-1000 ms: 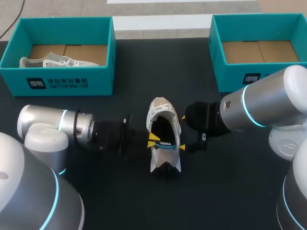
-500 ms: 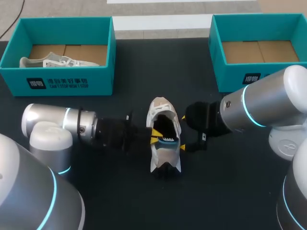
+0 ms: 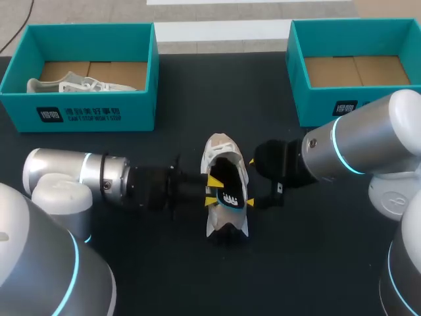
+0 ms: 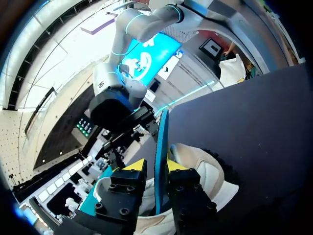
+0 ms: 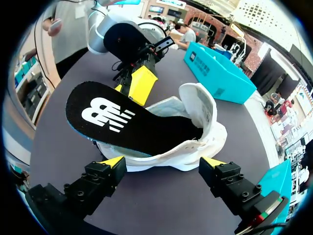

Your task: Take the shoe out of the shoebox, open the shoe tongue, remove and reinsert the insole, then place the shoe into the shoebox

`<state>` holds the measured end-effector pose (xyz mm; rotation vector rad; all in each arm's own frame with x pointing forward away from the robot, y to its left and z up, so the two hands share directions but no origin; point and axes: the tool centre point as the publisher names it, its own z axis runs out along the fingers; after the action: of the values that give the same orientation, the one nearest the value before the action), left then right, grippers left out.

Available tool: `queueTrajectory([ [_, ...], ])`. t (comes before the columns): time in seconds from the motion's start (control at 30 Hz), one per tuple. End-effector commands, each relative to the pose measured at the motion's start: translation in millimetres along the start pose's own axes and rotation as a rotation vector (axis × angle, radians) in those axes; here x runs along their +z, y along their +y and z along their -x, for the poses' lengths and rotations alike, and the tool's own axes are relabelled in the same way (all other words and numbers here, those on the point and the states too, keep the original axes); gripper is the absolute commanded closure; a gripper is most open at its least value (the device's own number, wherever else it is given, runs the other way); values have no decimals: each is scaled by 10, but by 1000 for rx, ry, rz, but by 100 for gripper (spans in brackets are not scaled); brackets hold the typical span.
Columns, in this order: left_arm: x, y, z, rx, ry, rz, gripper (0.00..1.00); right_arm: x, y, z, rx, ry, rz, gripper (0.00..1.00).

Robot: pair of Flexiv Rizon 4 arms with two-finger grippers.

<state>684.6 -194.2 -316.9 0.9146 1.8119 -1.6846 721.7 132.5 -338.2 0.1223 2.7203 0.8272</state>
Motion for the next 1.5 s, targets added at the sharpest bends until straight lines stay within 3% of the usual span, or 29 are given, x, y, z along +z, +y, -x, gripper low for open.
queueTrajectory([
  [0.03,31,-19,-28,-5,19,4,100,8,-1,-13,0,-3,1,0],
  [0.53,49,458,-98,-9,42,49,100,8,-1,-13,0,-3,1,0],
  [0.73,47,401,-117,-6,43,55,100,8,-1,-13,0,-3,1,0],
  [0.77,47,362,-117,3,46,54,93,8,-1,-13,0,-3,1,0],
  [0.8,44,321,-112,9,47,50,75,8,-1,-13,0,-3,1,0],
  [1.0,20,126,-83,33,40,28,82,8,-1,-13,0,-3,1,0],
  [1.13,23,72,-73,40,40,17,100,8,-1,-13,0,-3,1,0],
  [1.5,41,171,-103,10,67,0,100,8,-1,-13,0,-3,1,0],
])
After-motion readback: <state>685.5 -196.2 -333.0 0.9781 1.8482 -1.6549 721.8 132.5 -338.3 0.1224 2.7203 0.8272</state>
